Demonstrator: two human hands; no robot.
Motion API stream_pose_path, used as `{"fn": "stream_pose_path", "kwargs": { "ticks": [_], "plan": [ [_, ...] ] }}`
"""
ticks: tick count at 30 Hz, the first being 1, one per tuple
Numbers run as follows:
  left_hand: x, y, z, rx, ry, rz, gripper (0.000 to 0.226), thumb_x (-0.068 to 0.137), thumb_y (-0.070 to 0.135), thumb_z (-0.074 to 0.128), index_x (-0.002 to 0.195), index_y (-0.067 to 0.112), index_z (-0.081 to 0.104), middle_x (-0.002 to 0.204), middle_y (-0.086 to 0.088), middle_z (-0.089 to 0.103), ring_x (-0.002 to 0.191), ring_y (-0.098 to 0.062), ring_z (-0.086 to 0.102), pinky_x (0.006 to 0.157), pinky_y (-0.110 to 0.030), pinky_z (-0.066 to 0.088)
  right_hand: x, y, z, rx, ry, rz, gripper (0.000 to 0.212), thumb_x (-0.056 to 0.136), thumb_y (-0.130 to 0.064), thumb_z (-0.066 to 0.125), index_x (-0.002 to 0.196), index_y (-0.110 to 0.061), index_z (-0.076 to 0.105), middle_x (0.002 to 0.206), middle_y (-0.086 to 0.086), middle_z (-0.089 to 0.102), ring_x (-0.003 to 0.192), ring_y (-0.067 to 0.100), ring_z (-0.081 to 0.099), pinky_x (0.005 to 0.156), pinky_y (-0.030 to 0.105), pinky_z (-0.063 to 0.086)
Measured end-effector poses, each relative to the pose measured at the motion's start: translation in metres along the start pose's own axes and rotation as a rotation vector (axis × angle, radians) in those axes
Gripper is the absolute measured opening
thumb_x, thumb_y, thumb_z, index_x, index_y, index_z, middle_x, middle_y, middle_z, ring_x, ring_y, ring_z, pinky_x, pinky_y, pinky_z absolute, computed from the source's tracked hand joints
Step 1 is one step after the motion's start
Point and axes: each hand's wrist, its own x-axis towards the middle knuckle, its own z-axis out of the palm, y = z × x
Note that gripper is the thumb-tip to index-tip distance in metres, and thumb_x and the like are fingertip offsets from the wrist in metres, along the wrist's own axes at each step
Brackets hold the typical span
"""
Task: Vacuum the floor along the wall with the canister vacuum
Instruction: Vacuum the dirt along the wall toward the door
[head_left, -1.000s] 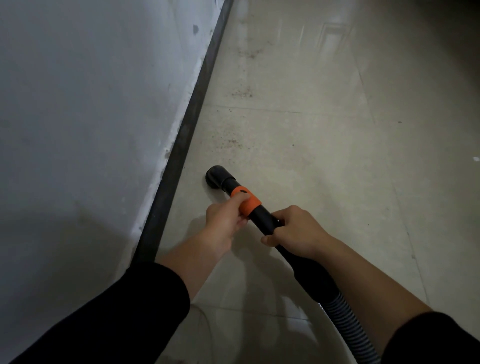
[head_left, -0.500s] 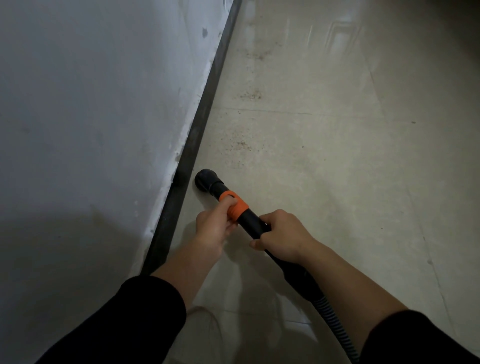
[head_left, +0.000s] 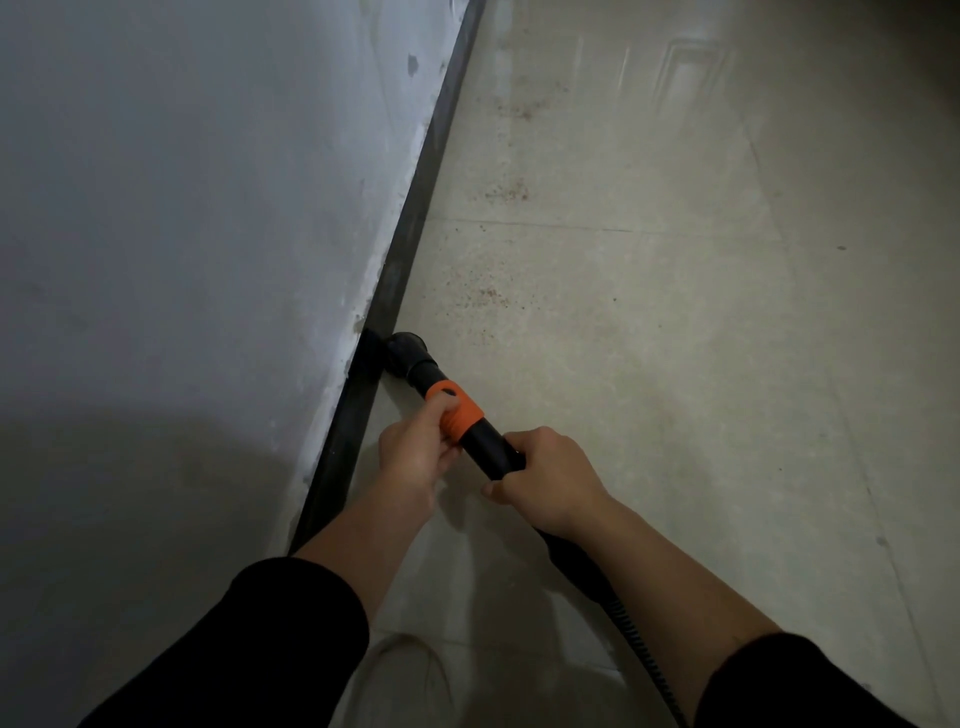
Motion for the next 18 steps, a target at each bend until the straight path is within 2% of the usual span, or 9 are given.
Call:
{"fn": "stream_pose_path", "kwargs": {
  "ticks": [5, 11, 18],
  "plan": [
    [0.007, 0.002, 0.004, -0.013, 0.016, -0.008, 0.034, 0.083, 0.022, 0.072, 0.111, 0.007, 0.061, 0.098, -0.01, 0.067, 0.086, -0.016, 0.067, 0.064, -0.023, 0.051, 0.005, 0.0, 0.005, 0.015, 0.042, 0.003, 0.015, 0.078, -0.019, 0.07, 0.092, -0.015, 0.064, 0.078, 0.007, 0.063, 0.075, 0.026, 0.064, 0.066, 0.034, 0.051],
    [0.009, 0.005, 0.013, -0.047, -0.003, -0.01, 0.029, 0.085, 0.018, 0.069, 0.11, 0.008, 0.058, 0.094, -0.008, 0.064, 0.084, -0.017, 0.064, 0.064, -0.025, 0.051, 0.007, 0.001, 0.006, -0.008, 0.085, 0.0, 0.017, 0.079, -0.022, 0.069, 0.094, -0.017, 0.063, 0.08, 0.006, 0.064, 0.074, 0.024, 0.063, 0.068, 0.034, 0.053],
    [0.002, 0.005, 0.03, -0.055, -0.038, -0.014, 0.023, 0.085, 0.017, 0.069, 0.104, 0.008, 0.06, 0.098, -0.011, 0.065, 0.087, -0.02, 0.066, 0.062, -0.025, 0.052, 0.004, 0.01, -0.006, -0.029, 0.138, 0.021, 0.015, 0.079, -0.023, 0.069, 0.091, -0.017, 0.062, 0.073, 0.002, 0.059, 0.069, 0.022, 0.06, 0.06, 0.03, 0.047]
  ]
}}
